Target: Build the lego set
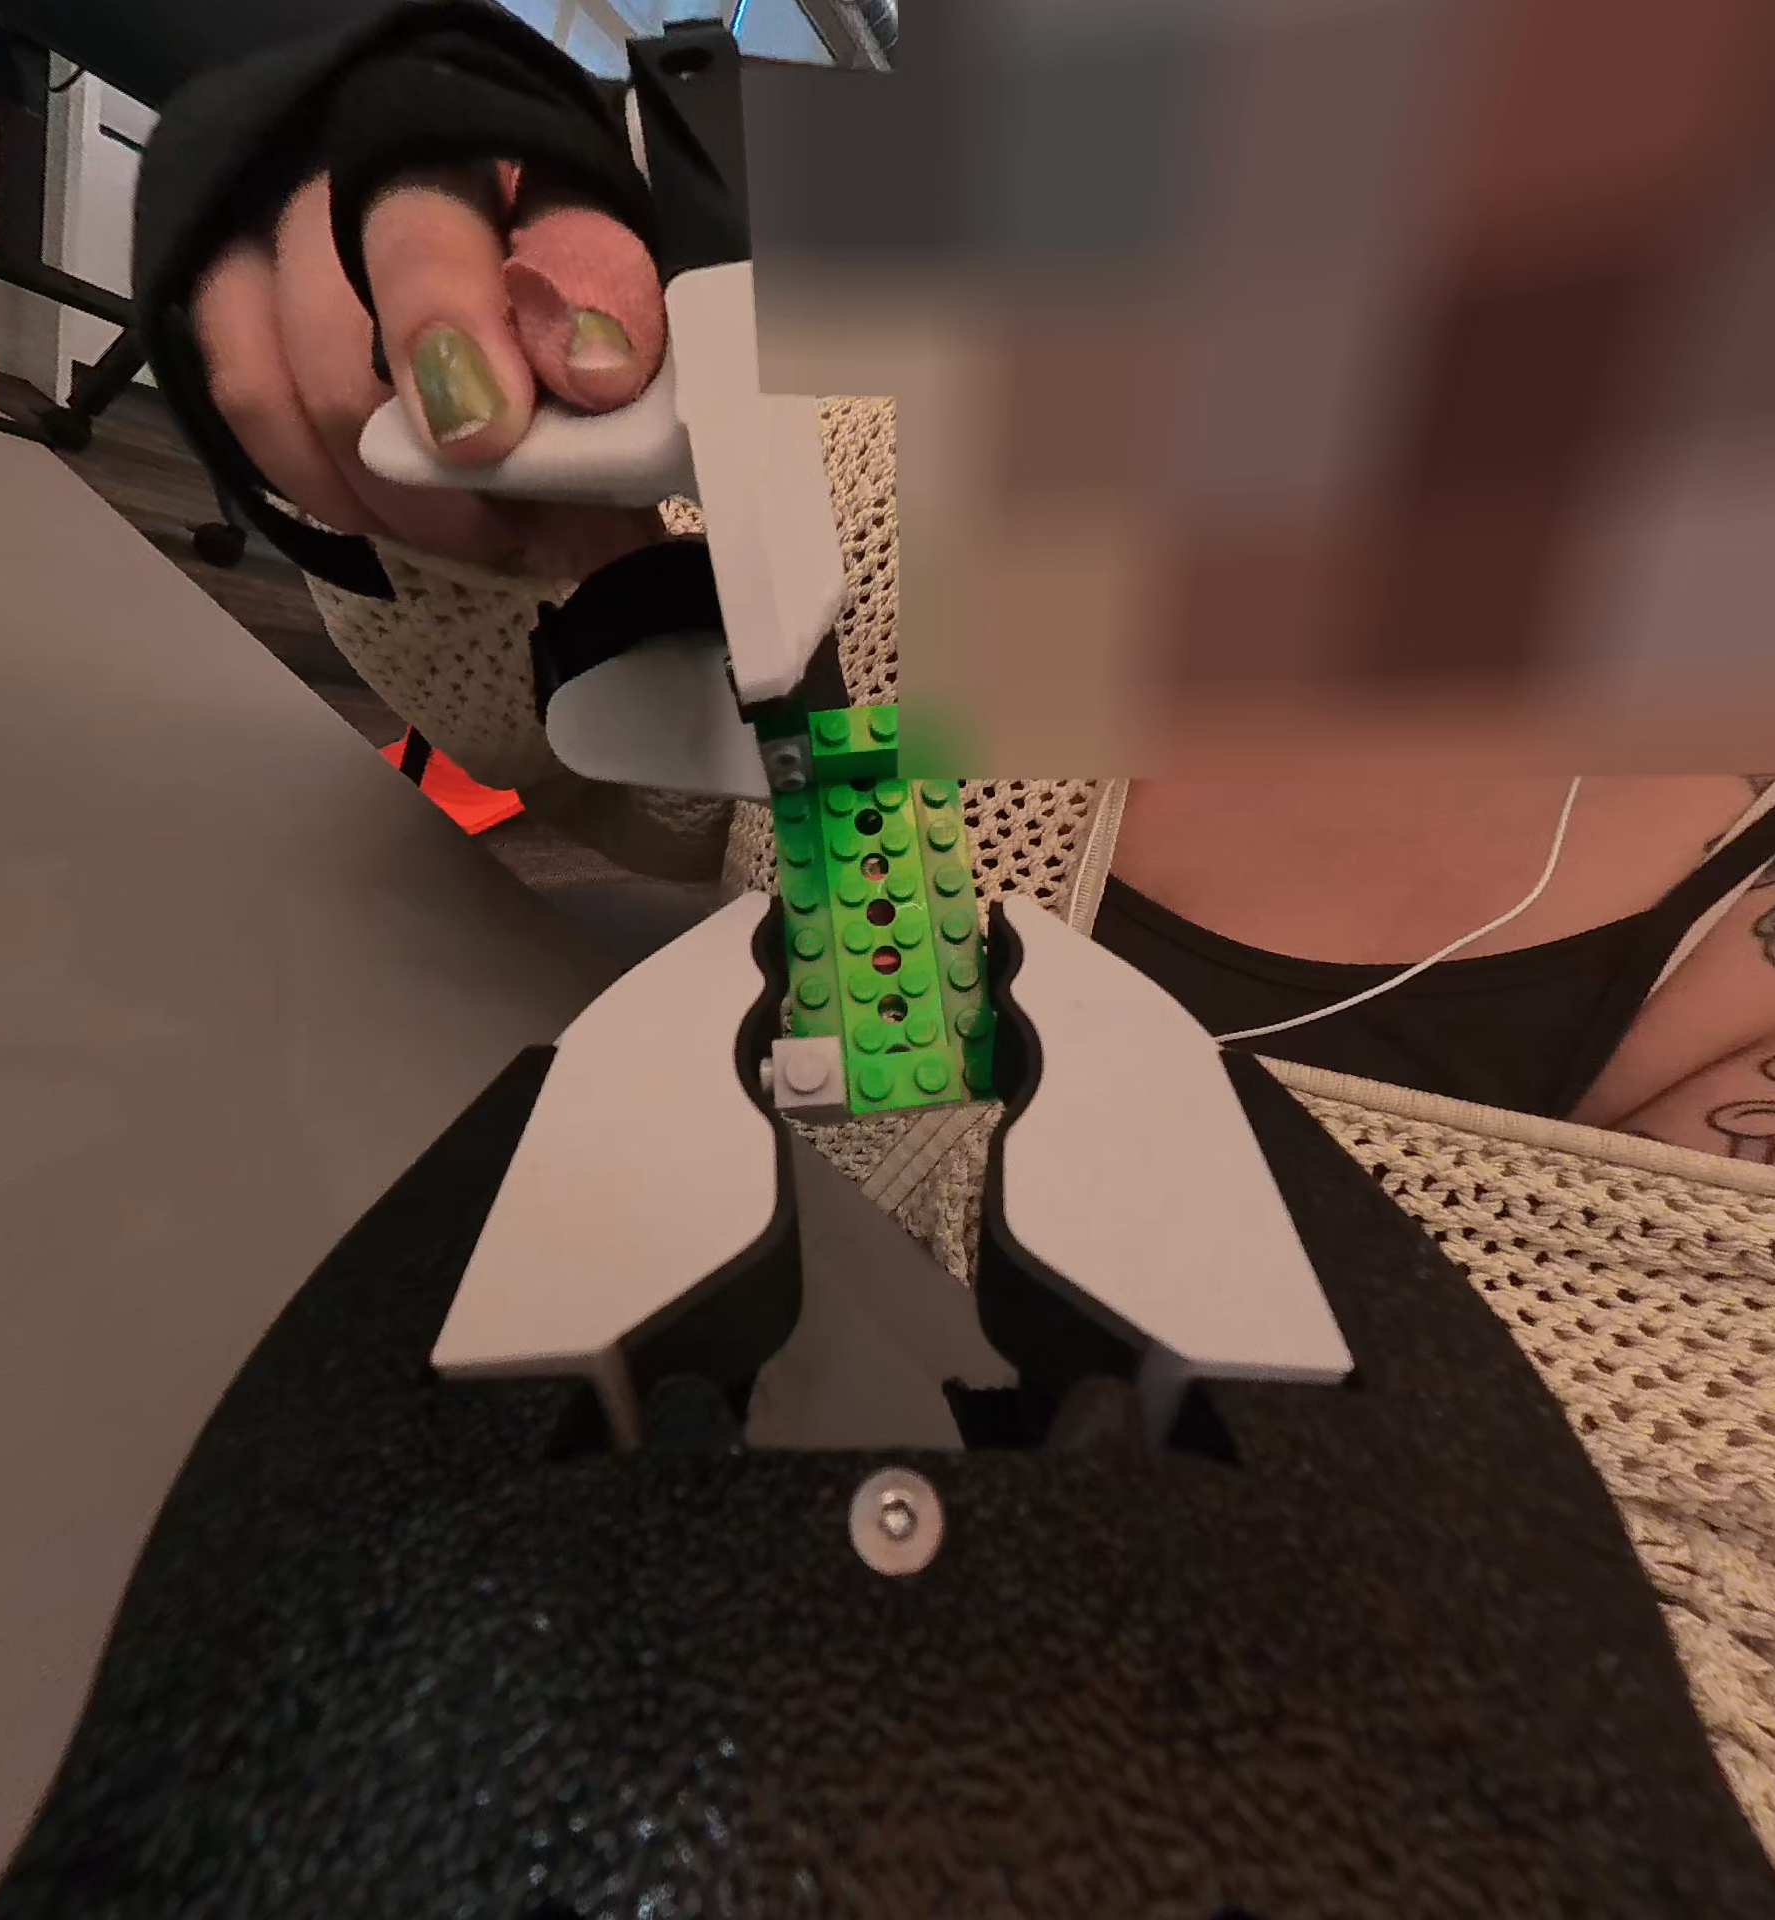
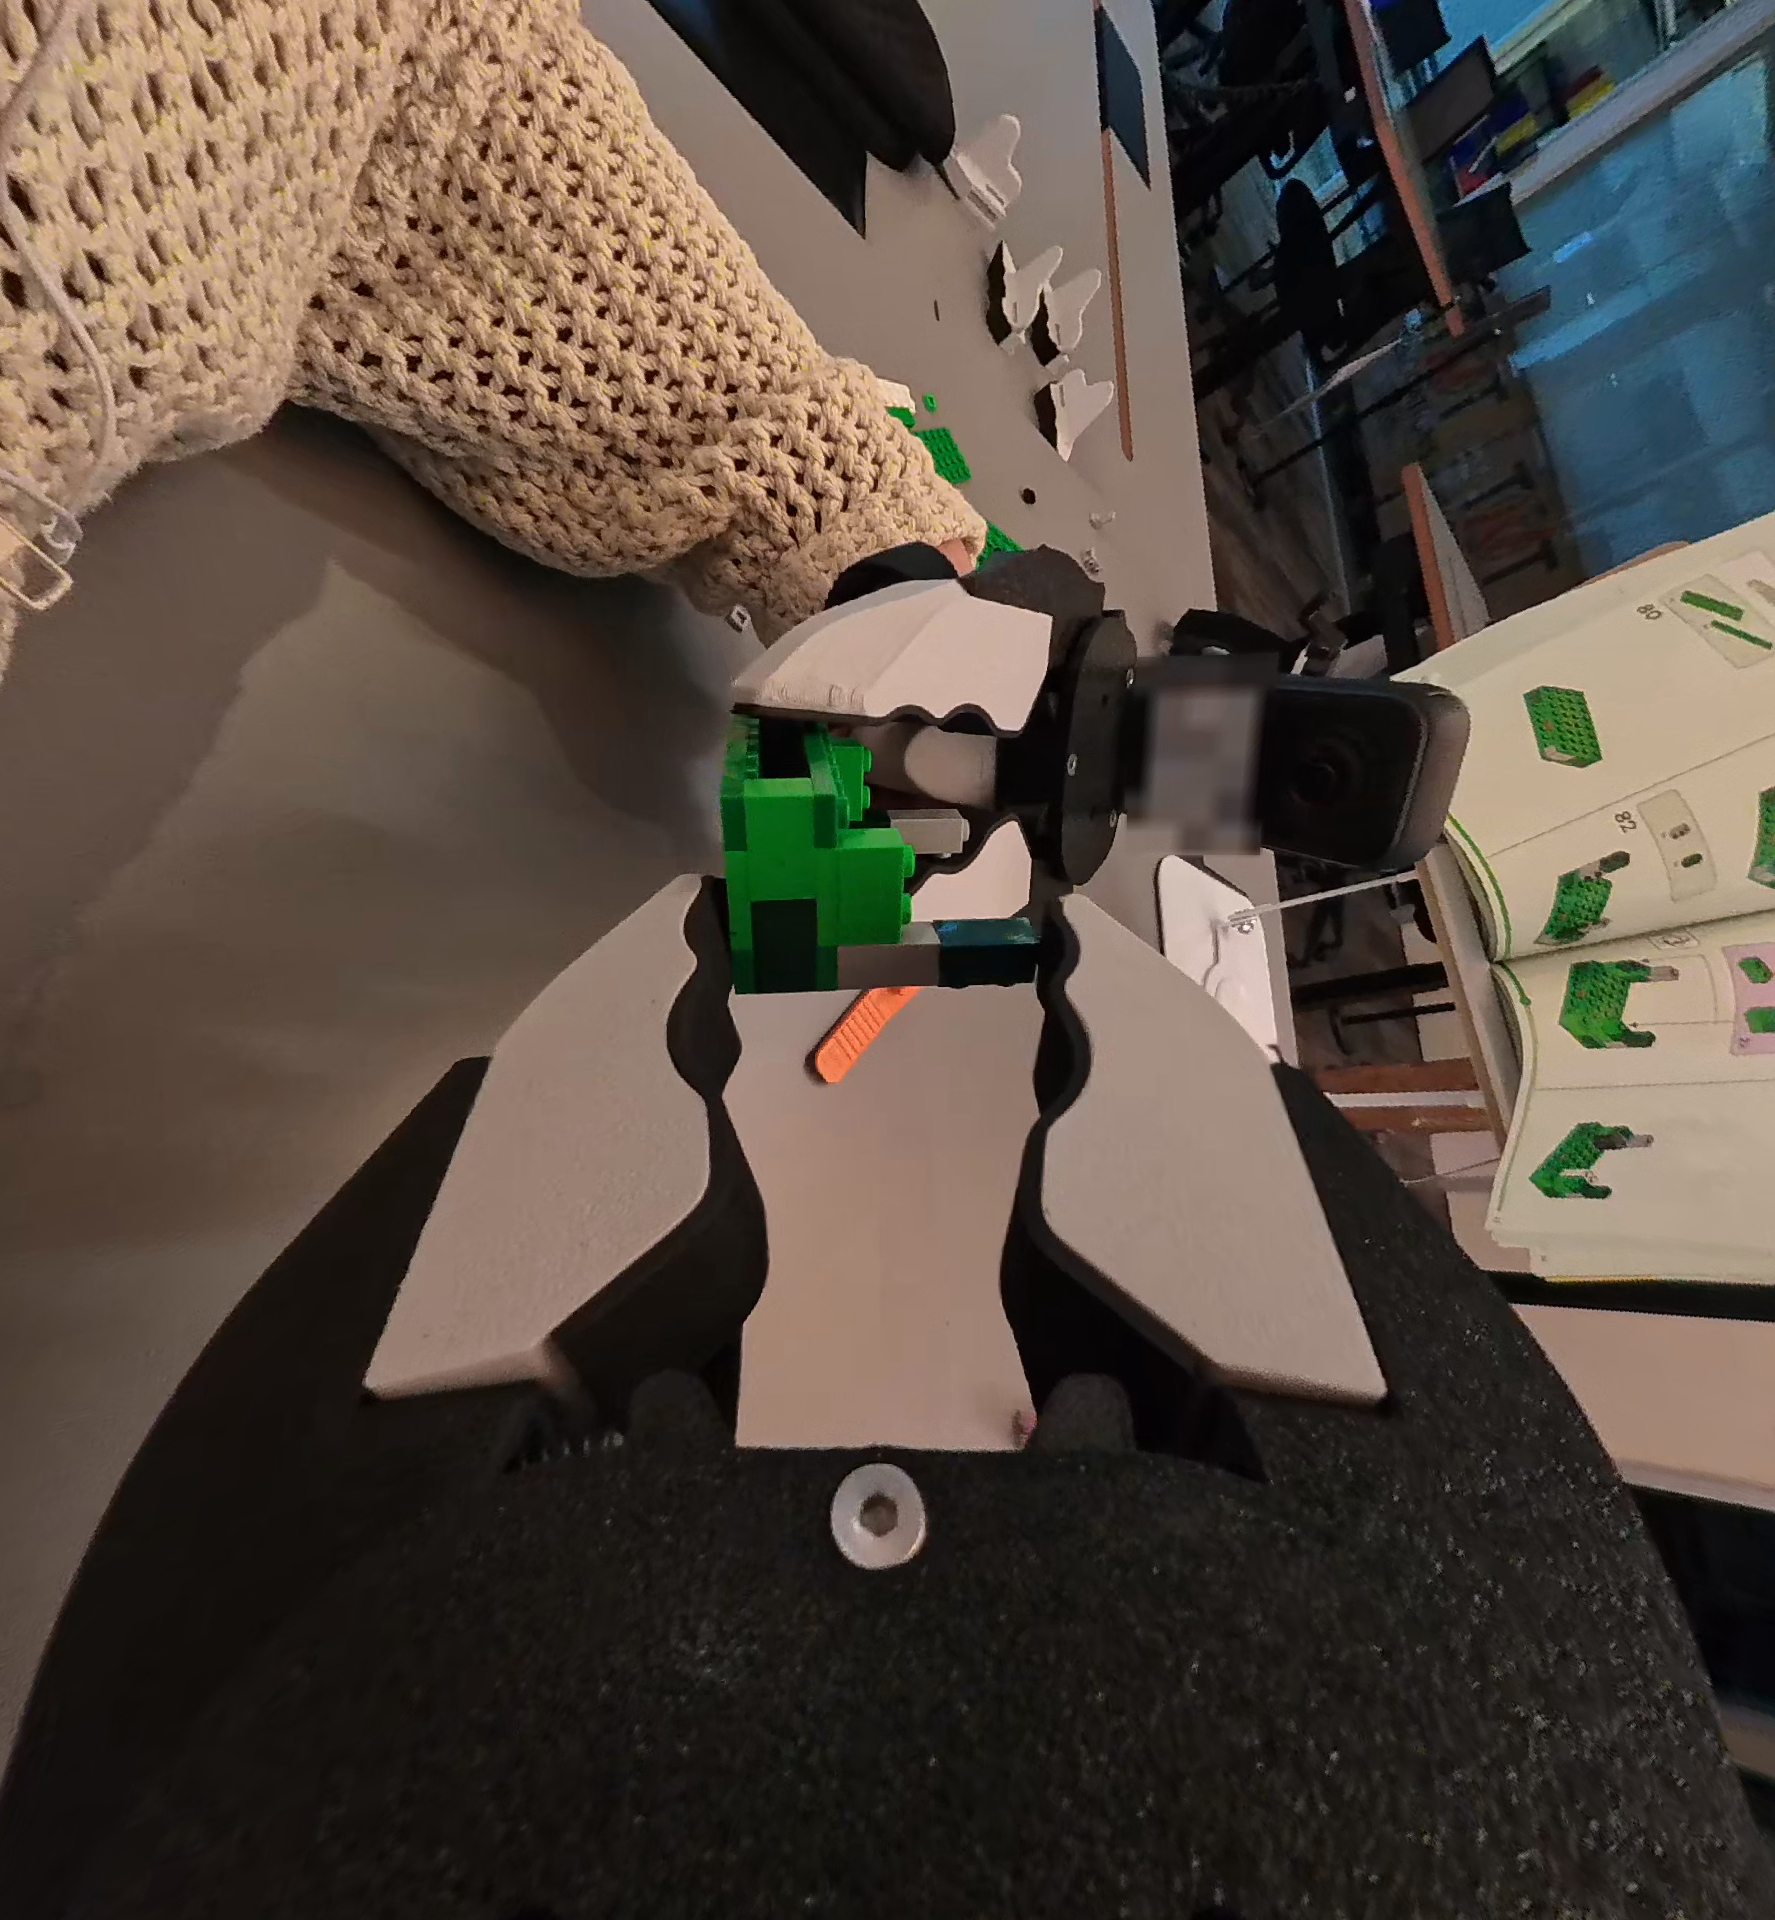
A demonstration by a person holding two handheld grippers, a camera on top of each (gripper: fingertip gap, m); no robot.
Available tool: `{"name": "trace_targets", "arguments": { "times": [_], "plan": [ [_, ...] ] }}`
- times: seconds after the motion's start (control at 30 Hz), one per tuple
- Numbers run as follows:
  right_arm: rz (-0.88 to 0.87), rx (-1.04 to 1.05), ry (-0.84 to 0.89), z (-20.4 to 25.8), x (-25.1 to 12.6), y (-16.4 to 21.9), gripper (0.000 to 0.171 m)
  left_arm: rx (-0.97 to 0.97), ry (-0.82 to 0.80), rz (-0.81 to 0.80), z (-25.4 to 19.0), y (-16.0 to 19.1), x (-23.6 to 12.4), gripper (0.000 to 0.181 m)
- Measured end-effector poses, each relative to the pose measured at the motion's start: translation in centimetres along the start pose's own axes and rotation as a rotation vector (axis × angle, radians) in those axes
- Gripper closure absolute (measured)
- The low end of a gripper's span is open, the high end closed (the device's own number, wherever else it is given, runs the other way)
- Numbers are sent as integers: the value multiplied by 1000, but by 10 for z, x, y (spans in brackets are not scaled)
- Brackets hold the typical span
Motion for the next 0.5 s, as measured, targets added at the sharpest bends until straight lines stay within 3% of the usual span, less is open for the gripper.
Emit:
{"name": "trace_targets", "arguments": {
  "times": [0.5],
  "plan": [
    [-25, -5, 23, 3, 0, 8, 115, -14, -42, -2, 3, 0, 1, 144]
  ]
}}
Point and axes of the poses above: each gripper's, where its closed fingertips meet, x out along the fingers, y out of its underside, z = x × y across the jaws, the point moved 9 cm from there along -x, back along the fingers, and after that the axes turned 9 degrees about z, right-handed, at the moved point
